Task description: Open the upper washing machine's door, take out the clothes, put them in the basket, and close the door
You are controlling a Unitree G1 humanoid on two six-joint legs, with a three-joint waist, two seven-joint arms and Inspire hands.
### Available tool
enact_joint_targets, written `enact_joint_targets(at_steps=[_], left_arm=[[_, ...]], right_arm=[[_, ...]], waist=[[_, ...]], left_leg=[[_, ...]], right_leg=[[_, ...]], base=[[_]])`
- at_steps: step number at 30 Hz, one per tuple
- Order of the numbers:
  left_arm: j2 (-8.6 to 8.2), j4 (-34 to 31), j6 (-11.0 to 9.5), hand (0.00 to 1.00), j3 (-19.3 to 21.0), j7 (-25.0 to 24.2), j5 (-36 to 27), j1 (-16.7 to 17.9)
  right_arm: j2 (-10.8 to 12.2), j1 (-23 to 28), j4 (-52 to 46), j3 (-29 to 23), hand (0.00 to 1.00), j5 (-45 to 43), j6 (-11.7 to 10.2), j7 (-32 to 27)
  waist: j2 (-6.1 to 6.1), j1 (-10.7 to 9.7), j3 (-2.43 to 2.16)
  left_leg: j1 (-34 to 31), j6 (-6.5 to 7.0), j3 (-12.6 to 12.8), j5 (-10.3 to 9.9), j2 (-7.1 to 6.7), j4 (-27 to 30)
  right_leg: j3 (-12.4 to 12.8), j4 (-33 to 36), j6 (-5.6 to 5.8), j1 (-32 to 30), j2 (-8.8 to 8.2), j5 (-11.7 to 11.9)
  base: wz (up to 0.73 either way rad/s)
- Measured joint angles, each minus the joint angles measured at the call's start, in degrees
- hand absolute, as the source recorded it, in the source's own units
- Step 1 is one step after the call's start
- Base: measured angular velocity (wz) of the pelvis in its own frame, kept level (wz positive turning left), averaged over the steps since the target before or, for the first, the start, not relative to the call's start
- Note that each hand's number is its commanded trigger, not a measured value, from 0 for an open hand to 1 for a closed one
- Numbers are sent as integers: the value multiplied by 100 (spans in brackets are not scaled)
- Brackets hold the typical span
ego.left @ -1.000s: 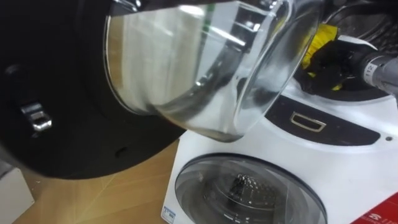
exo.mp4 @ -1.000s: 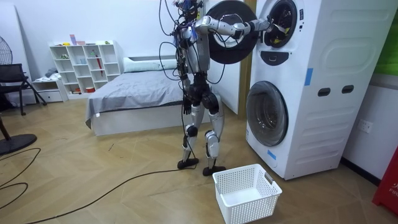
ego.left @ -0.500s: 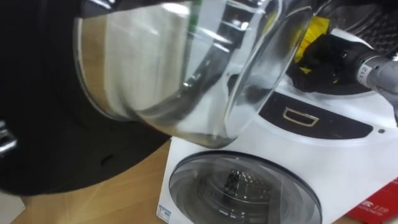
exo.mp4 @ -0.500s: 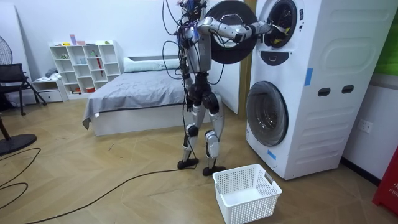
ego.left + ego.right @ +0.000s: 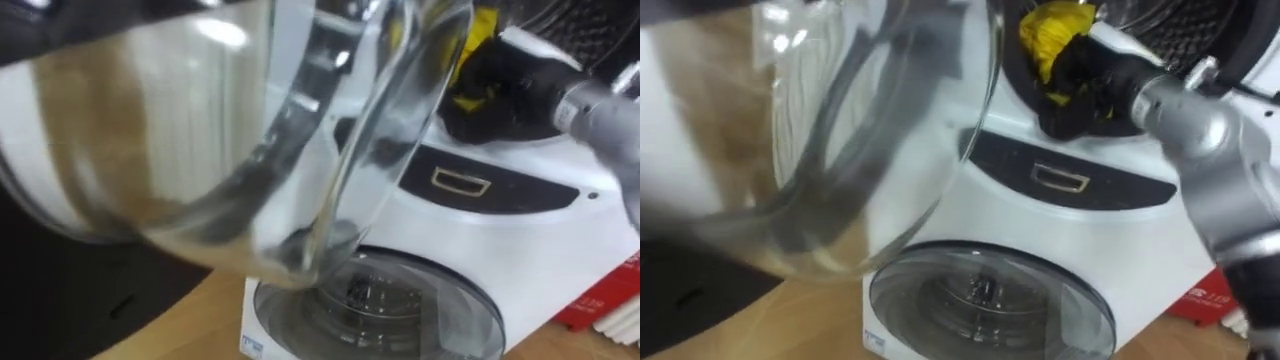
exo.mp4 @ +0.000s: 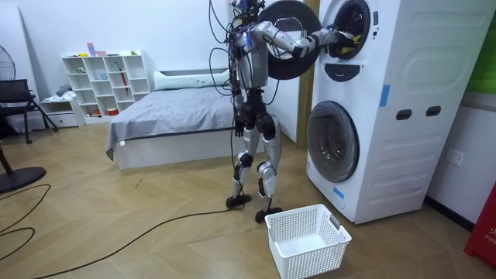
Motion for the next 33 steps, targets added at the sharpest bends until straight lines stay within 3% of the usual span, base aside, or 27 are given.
enact_joint_targets(at_steps=[2,4,6,9,13,16,18,21,25,33], left_arm=[[-6,53,22,0,53,146,11,181],[-20,165,31,0,154,174,15,323],[3,171,-9,0,161,178,11,458],[-24,162,-115,0,142,183,2,300],[-130,132,-280,0,96,207,-49,198],[-172,155,-306,0,-11,399,-40,370],[-190,157,-319,0,3,449,7,538],[-244,159,-330,0,3,448,7,688],[-280,156,-399,0,46,430,-6,703],[-284,108,-733,0,148,303,2,697]], right_arm=[[-21,127,-456,-14,100,-94,62,-8],[-21,323,-1323,-189,100,30,56,1],[-17,652,-2444,-346,100,305,-82,-48],[191,1090,-3263,-407,100,540,-330,-45],[249,1449,-3549,-456,100,906,-393,-21],[281,1976,-3863,-707,100,1243,-403,-5],[553,2370,-4071,-1056,100,1421,-476,1],[776,2592,-4140,-1332,100,1637,-644,3],[826,2782,-4140,-1448,100,1635,-840,12],[851,3202,-4141,-2016,100,1930,-1193,4]], waist=[[7,114,-1],[69,100,41],[154,-16,92],[177,-24,116],[182,-158,135],[200,-186,130],[218,-280,120],[277,-333,97],[315,-356,80],[289,-498,80]], left_leg=[[97,9,310,28,-21,-5],[279,8,323,24,-35,-86],[414,5,333,22,-38,-136],[451,-27,449,-1,-36,-143],[406,-26,488,-183,-27,-166],[431,-45,540,-216,7,-136],[439,-65,546,-228,33,-114],[462,-78,549,-235,48,-115],[494,-80,571,-235,53,-115],[566,-86,618,-291,59,-126]], right_leg=[[-146,-34,52,32,38,12],[-389,-43,41,125,36,23],[-422,-32,48,216,66,15],[-430,-31,47,212,120,13],[-457,-25,5,161,175,-95],[-422,9,-16,180,215,-97],[-412,2,-30,193,243,-99],[-407,2,-48,202,263,-111],[-369,-2,-48,199,287,-111],[-330,-9,-48,263,309,-111]], base=[[-71],[-64],[-24],[-22],[-3],[-10],[0],[-1],[-6],[-4]])
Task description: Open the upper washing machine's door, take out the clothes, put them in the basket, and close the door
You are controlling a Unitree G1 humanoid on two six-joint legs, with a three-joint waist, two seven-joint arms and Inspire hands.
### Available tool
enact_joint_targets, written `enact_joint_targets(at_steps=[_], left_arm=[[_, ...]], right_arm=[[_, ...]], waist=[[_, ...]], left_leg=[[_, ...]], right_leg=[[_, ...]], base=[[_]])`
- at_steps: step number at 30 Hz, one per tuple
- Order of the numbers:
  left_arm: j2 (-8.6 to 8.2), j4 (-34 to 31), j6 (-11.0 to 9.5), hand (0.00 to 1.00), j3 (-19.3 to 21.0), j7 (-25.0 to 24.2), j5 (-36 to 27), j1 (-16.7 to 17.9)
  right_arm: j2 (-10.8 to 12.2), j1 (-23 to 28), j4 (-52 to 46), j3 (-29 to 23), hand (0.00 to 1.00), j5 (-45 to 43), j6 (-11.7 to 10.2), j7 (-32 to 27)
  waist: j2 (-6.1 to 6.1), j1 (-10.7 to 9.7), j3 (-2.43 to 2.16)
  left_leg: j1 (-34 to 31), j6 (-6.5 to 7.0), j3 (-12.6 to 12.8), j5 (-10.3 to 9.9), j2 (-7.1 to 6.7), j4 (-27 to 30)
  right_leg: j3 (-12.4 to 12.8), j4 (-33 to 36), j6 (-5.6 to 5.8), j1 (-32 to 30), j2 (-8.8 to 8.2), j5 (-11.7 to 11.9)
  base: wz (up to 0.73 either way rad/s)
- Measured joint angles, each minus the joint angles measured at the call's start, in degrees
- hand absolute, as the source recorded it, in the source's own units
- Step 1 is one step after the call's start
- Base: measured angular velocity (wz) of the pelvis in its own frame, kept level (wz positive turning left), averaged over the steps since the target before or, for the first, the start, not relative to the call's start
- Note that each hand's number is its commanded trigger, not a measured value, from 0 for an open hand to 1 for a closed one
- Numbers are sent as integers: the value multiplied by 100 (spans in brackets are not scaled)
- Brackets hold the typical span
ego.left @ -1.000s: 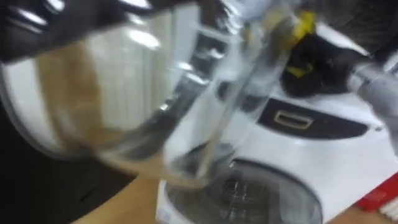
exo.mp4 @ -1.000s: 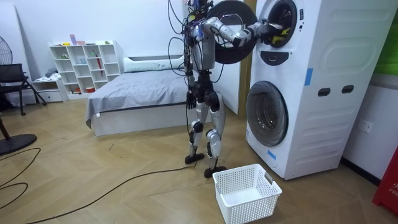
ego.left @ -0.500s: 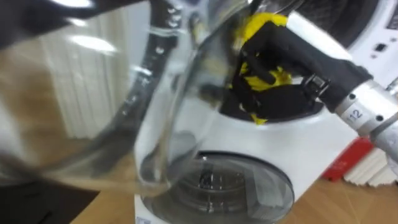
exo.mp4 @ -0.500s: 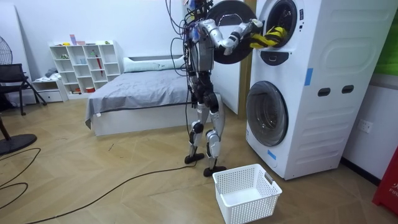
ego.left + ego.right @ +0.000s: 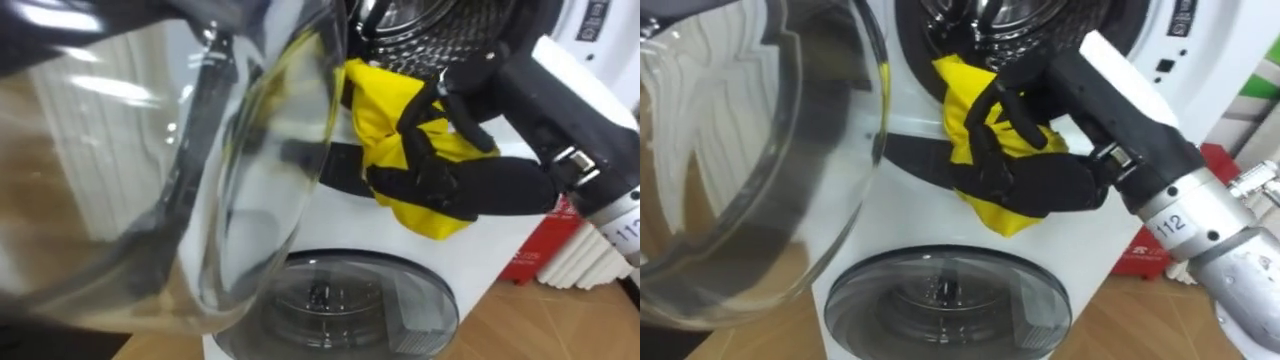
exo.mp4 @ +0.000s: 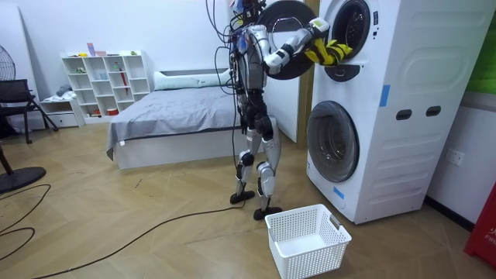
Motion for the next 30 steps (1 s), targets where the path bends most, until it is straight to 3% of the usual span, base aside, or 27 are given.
enact_joint_targets(at_steps=[7,11,14,20,24,30], left_arm=[[43,20,-7,0,1,-39,1,7],[41,34,-25,0,-7,-44,-2,11],[46,32,-22,0,111,-41,15,0],[155,38,0,0,342,-38,13,36],[245,30,18,0,277,-28,2,-12],[352,26,174,0,218,-26,9,-185]], right_arm=[[29,527,51,-286,100,-14,-18,-145],[28,905,137,-294,100,4,-20,-162],[29,999,297,-465,100,-24,-18,-176],[34,1262,730,-945,100,-227,-13,-504],[70,1396,1219,-947,100,-221,5,-646],[242,1656,2048,-933,100,-152,69,-818]], waist=[[42,-143,25],[77,-192,45],[29,-324,72],[-39,-497,36],[-45,-697,29],[-49,-728,38]], left_leg=[[-6,8,33,-17,0,14],[10,7,181,-17,8,9],[-32,5,314,-26,0,9],[-42,-9,618,-54,15,11],[-35,5,695,-76,4,15],[-7,-1,879,-115,13,17]], right_leg=[[46,-10,1,-23,8,-1],[170,17,1,-86,43,0],[291,101,2,-212,60,-1],[575,187,2,-382,144,1],[609,220,4,-428,144,3],[606,313,2,-500,171,2]], base=[[-4],[-17],[-22],[-26],[-12],[-14]])
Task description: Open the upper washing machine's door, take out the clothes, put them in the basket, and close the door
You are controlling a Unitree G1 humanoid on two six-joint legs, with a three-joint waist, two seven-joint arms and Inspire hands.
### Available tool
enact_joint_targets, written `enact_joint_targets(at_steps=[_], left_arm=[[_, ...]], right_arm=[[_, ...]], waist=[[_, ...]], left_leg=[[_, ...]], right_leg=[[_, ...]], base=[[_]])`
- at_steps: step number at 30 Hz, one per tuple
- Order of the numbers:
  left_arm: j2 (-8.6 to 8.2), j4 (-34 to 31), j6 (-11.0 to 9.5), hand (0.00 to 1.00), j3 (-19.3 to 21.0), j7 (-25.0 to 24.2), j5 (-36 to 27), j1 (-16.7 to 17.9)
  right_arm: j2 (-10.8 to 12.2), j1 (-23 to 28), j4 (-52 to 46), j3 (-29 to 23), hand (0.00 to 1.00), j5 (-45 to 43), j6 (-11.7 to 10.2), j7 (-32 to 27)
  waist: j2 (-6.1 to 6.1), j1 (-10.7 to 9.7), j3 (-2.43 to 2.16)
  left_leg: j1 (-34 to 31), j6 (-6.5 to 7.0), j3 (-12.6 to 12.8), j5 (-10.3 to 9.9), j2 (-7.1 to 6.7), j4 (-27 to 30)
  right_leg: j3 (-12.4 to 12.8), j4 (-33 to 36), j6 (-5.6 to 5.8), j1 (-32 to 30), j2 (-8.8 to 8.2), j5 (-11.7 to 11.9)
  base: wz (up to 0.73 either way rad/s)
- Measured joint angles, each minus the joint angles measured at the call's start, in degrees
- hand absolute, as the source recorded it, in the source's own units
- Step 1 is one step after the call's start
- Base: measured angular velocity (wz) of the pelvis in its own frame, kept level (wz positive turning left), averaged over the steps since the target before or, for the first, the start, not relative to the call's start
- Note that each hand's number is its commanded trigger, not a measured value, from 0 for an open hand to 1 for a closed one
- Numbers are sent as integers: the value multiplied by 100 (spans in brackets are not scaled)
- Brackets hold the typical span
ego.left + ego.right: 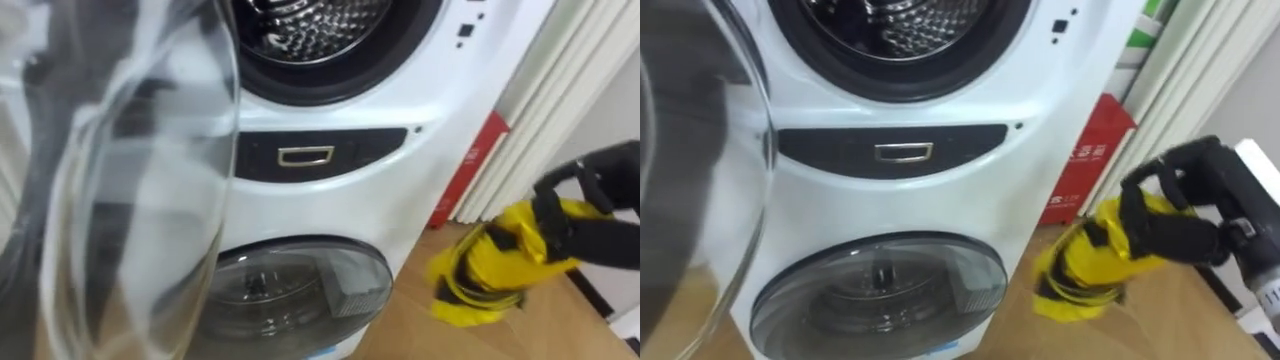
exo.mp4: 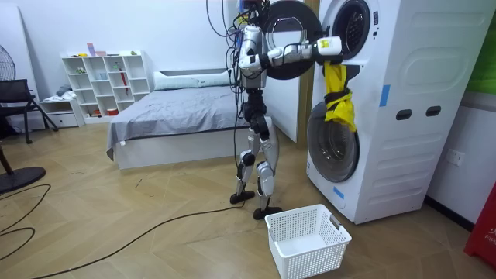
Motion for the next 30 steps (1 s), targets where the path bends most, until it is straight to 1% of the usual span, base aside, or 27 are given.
enact_joint_targets(at_steps=[1,3,7,8,10,11,12,14,15,16,17,18,19,20,21,22,23,24,25,26,27,28,29,30], left_arm=[[-1,-3,7,0,-20,0,-1,-15],[1,-12,35,0,-92,32,-43,-107],[-2,-91,110,0,-277,118,-52,-183],[-19,-124,111,0,-277,128,-51,-207],[-24,-126,111,0,-272,138,-52,-241],[-27,-130,112,0,-272,161,-54,-288],[-28,-134,117,0,-327,180,-54,-296],[-39,-233,117,0,-477,181,-53,-302],[-46,-280,109,0,-564,176,-66,-316],[-52,-292,108,0,-600,176,-70,-354],[-59,-340,115,0,-672,169,-62,-445],[-73,-355,119,0,-752,147,-66,-503],[-83,-357,112,0,-777,137,-72,-542],[-88,-361,83,0,-867,124,-139,-607],[-92,-360,80,0,-964,104,-250,-679],[-97,-368,81,0,-1013,95,-302,-717],[-100,-383,81,0,-1186,88,-422,-804],[-129,-384,81,0,-1306,51,-534,-820],[-155,-389,81,0,-1337,32,-588,-864],[-191,-403,82,0,-1415,-9,-692,-920],[-210,-406,82,0,-1511,-21,-781,-938],[-214,-421,83,0,-1535,-39,-833,-942],[-213,-465,81,0,-1623,-56,-898,-1004],[-220,-470,81,0,-1695,-104,-932,-1033]], right_arm=[[0,28,96,-1,100,36,53,-5],[-1,42,371,4,100,109,215,-33],[8,39,902,77,100,489,228,-128],[27,37,1135,77,100,634,228,-147],[52,39,1478,75,100,829,234,-217],[84,39,1622,75,100,856,234,-282],[127,27,1764,76,100,915,230,-343],[131,21,1998,76,100,952,216,-421],[131,11,2146,75,100,961,211,-493],[131,-11,2226,75,100,989,211,-512],[136,-59,2348,76,100,1043,212,-548],[136,-72,2438,63,100,1134,209,-615],[136,-95,2513,64,100,1186,208,-653],[138,-198,2689,81,100,1283,178,-712],[139,-283,2839,81,100,1329,147,-776],[138,-323,2913,81,100,1341,122,-824],[138,-384,3008,85,100,1398,104,-925],[139,-455,3056,97,100,1448,93,-1033],[139,-512,3112,110,100,1444,73,-1076],[141,-648,3237,126,100,1430,35,-1163],[140,-774,3422,163,100,1430,-39,-1258],[140,-820,3487,188,100,1431,-44,-1311],[139,-896,3629,273,100,1431,-93,-1418],[139,-964,3748,339,100,1436,-105,-1480]], waist=[[5,-5,-1],[16,0,5],[78,7,45],[108,49,46],[139,30,45],[162,25,47],[224,6,47],[285,-39,10],[347,-62,30],[374,-91,36],[436,-187,43],[510,-198,34],[536,-198,23],[590,-202,25],[643,-234,12],[664,-266,10],[729,-313,7],[811,-322,0],[847,-342,-1],[908,-349,-1],[953,-354,-4],[965,-354,-1],[1015,-377,-1],[1070,-403,14]], left_leg=[[1,0,12,-3,0,-1],[4,-7,84,-10,-7,-3],[85,-41,250,-34,13,-10],[103,-54,355,-62,35,-2],[93,-64,419,-74,49,-4],[88,-78,499,-82,71,-2],[86,-102,547,-97,87,4],[62,-110,624,-102,98,4],[27,-110,677,-102,97,8],[-2,-110,684,-102,92,16],[-54,-110,699,-101,82,62],[-105,-109,752,-101,75,99],[-116,-109,772,-100,71,107],[-147,-109,830,-100,64,117],[-224,-109,841,-100,60,154],[-263,-109,841,-100,59,171],[-344,-109,842,-100,58,183],[-421,-108,861,-100,52,186],[-453,-106,865,-99,46,190],[-537,-104,881,-98,32,216],[-651,-97,888,-94,22,267],[-713,-96,888,-93,16,290],[-822,-84,885,-86,11,317],[-918,-71,885,-79,9,333]], right_leg=[[3,4,0,-5,1,0],[88,59,0,-63,37,0],[238,71,-13,-68,146,10],[308,68,-22,-78,183,20],[356,75,-24,-120,215,21],[415,82,-31,-151,252,26],[425,71,-49,-166,264,38],[415,71,-51,-221,282,37],[444,71,-54,-265,288,39],[458,76,-55,-290,287,40],[490,91,-54,-358,281,41],[544,110,-50,-420,286,44],[559,130,-49,-444,288,42],[600,169,-47,-485,303,38],[623,182,-44,-561,303,43],[622,182,-39,-589,297,50],[623,188,-39,-669,293,67],[647,188,-36,-761,300,91],[672,190,-35,-797,304,104],[712,204,-32,-905,312,119],[748,245,-27,-1025,311,136],[762,283,-28,-1089,312,138],[797,294,-31,-1197,308,173],[846,286,-25,-1276,315,217]], base=[[-11],[-18],[-25],[-30],[-25],[-32],[-34],[-23],[-15],[-13],[-16],[-17],[-21],[-17],[-13],[-3],[-4],[-8],[-18],[-18],[-17],[-11],[-8],[-7]])
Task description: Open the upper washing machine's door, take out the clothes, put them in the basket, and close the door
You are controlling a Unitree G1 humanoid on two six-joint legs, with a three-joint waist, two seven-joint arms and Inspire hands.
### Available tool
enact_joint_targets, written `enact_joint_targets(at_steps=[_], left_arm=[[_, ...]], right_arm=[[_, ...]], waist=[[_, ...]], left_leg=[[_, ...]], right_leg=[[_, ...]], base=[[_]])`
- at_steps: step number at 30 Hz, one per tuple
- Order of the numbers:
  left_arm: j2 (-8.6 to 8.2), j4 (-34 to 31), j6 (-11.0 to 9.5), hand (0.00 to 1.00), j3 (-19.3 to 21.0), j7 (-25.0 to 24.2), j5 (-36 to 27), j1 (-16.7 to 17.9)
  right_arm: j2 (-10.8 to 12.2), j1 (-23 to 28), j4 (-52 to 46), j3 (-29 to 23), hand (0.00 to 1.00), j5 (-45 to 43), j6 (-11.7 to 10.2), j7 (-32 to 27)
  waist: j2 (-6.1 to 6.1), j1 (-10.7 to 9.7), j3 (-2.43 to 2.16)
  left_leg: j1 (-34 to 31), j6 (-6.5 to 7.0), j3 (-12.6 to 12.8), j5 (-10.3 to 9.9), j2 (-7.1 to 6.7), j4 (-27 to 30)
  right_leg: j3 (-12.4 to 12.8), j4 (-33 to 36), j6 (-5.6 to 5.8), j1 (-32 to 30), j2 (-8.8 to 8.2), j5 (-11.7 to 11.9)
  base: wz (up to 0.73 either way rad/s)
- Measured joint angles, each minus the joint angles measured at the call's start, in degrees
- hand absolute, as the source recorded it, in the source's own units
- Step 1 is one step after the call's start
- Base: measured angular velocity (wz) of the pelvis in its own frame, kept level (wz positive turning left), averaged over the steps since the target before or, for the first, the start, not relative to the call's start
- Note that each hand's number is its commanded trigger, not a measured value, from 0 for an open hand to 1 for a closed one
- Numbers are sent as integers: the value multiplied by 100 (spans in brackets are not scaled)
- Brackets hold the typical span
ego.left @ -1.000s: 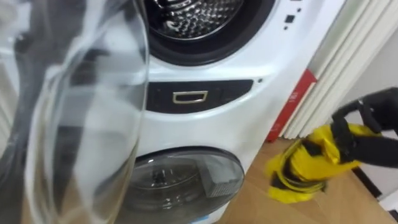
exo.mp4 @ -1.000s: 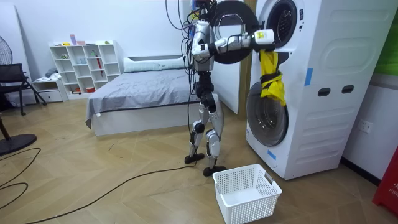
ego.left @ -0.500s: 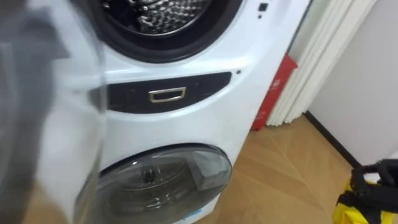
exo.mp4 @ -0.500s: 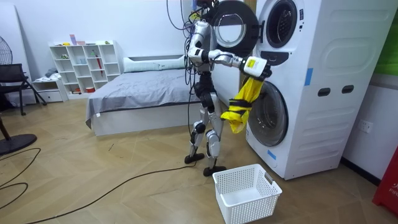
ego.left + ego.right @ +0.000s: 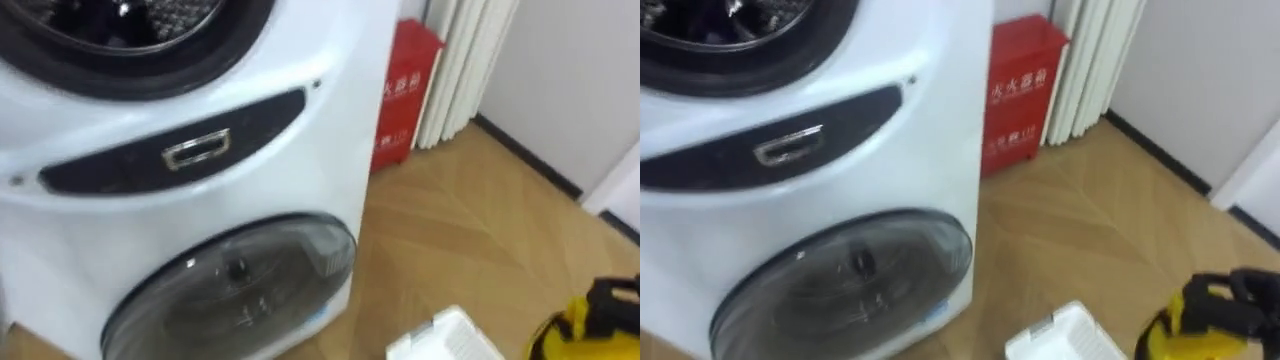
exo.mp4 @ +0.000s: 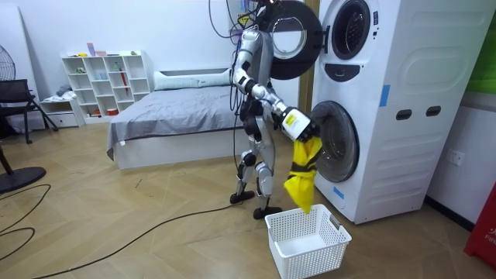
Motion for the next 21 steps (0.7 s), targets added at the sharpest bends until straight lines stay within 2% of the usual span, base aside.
enact_joint_targets(at_steps=[1,3,6,10,13,15,19,21], left_arm=[[-1,-4,0,0,-50,-11,-21,-16],[-47,12,0,0,-102,-31,-19,-61],[-115,25,14,0,-122,-59,-149,-228],[-157,107,5,0,-187,-59,-262,-510],[-214,155,-14,0,-188,-50,-424,-653],[-280,198,-53,0,-195,-23,-715,-741],[-298,250,-98,0,-205,12,-1029,-777],[-305,255,-92,0,-338,15,-1068,-774]], right_arm=[[0,-36,77,32,100,9,-37,-31],[1,-102,312,150,100,-8,-166,-145],[3,-259,459,205,100,-28,-210,-271],[4,-542,842,480,100,-16,-240,-616],[2,-728,885,615,100,-30,-413,-908],[2,-890,995,624,100,-42,-486,-1086],[3,-921,1030,656,100,-40,-572,-1230],[3,-926,1049,739,100,-49,-610,-1272]], waist=[[29,-17,12],[177,-91,14],[322,-137,12],[370,-135,13],[452,-130,22],[532,-133,33],[565,-123,31],[635,-122,21]], left_leg=[[-38,5,0,3,0,9],[-216,16,18,13,-7,43],[-497,47,125,32,-61,133],[-725,53,125,35,-84,271],[-839,55,122,35,-116,305],[-923,61,112,38,-113,361],[-1001,64,94,40,-116,369],[-1030,65,97,41,-106,360]], right_leg=[[13,0,7,-30,1,20],[-3,13,-7,-209,-8,73],[78,248,10,-615,-24,42],[155,449,-3,-895,-13,23],[251,536,57,-1043,11,-52],[260,538,55,-1106,12,-48],[342,578,54,-1184,38,-38],[365,504,52,-1185,50,14]], base=[[-7],[-8],[-13],[-8],[-10],[0],[2],[-5]])
